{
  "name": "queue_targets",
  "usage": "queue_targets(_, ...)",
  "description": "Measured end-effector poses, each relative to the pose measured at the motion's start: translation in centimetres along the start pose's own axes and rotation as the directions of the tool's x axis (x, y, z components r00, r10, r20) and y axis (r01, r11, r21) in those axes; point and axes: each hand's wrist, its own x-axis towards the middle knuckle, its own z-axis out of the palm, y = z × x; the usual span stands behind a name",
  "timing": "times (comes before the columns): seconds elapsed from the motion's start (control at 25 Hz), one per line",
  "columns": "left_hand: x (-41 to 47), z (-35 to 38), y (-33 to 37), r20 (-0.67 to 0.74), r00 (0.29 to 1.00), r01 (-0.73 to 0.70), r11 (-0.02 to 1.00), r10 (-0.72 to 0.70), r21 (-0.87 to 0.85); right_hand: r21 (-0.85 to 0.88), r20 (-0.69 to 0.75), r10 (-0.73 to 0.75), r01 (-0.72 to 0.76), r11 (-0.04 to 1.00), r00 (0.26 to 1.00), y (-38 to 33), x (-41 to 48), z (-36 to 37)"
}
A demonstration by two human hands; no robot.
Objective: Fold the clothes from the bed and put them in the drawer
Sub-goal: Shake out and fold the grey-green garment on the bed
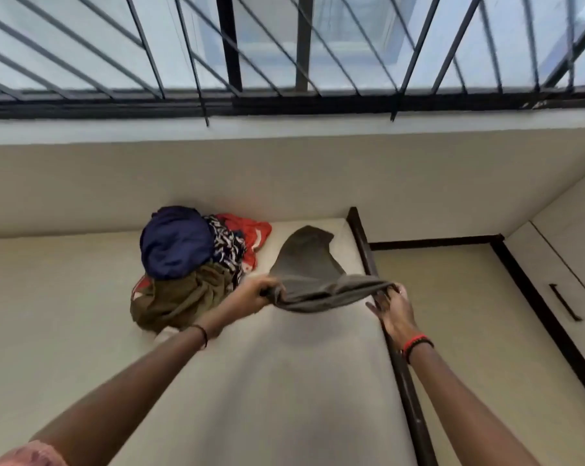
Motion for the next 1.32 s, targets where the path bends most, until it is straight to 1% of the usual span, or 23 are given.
queue_targets(0.04,-2.3,2.9,-2.4,0.052,0.999,0.016,1.000,-0.015,-0.015,-0.012,-0.029,0.039,-0.039,0.999,0.999,3.7,0.0,-1.4)
queue_targets(0.16,-9.1,11.0,-9.4,0.183,0.978,0.095,0.995,-0.095,0.010,-0.035,-0.093,0.104,-0.107,0.994,0.990,13.9,-0.9,-5.5)
queue_targets(0.28,-14.8,17.7,-13.9,0.321,0.933,0.156,0.987,-0.162,0.046,-0.065,-0.145,0.147,-0.158,0.985,0.978,21.9,-2.5,-9.4)
queue_targets(0.44,-19.6,23.2,-15.3,0.476,0.856,0.181,0.979,-0.202,0.091,-0.088,-0.207,0.174,-0.195,0.977,0.963,27.5,-5.5,-13.5)
queue_targets(0.6,-23.0,26.0,-15.7,0.600,0.770,0.248,0.968,-0.218,0.034,-0.164,-0.289,0.211,-0.266,0.950,0.934,30.0,-8.0,-16.6)
queue_targets(0.64,-23.7,26.4,-15.6,0.599,0.769,0.281,0.960,-0.224,-0.002,-0.200,-0.304,0.205,-0.273,0.941,0.930,30.4,-8.5,-17.3)
queue_targets(0.72,-24.2,26.4,-14.9,0.542,0.795,0.388,0.915,-0.274,-0.108,-0.283,-0.307,0.152,-0.243,0.928,0.940,30.7,-9.0,-18.3)
queue_targets(0.76,-24.1,26.1,-14.3,0.508,0.794,0.472,0.865,-0.333,-0.170,-0.330,-0.293,0.115,-0.213,0.920,0.949,30.4,-8.8,-18.5)
queue_targets(0.84,-23.8,25.0,-13.5,0.442,0.762,0.620,0.728,-0.472,-0.291,-0.430,-0.235,0.035,-0.137,0.892,0.971,29.5,-7.7,-18.1)
queue_targets(0.92,-23.5,23.9,-13.7,0.385,0.724,0.690,0.609,-0.572,-0.392,-0.513,-0.161,-0.033,-0.055,0.856,0.986,27.7,-5.5,-16.8)
queue_targets(1.08,-22.5,21.7,-14.1,0.315,0.652,0.726,0.447,-0.690,-0.523,-0.651,0.000,-0.112,0.085,0.754,0.994,23.2,0.3,-11.4)
queue_targets(1.2,-21.4,20.6,-14.3,0.288,0.649,0.703,0.411,-0.704,-0.580,-0.785,0.108,-0.139,0.170,0.595,0.984,20.9,4.4,-6.5)
queue_targets(1.24,-20.9,20.3,-14.6,0.277,0.648,0.695,0.401,-0.710,-0.597,-0.819,0.151,-0.132,0.199,0.539,0.980,20.5,5.8,-4.8)
queue_targets(1.32,-19.9,19.9,-15.3,0.260,0.644,0.672,0.370,-0.719,-0.641,-0.856,0.219,-0.088,0.234,0.460,0.972,20.2,8.6,-1.7)
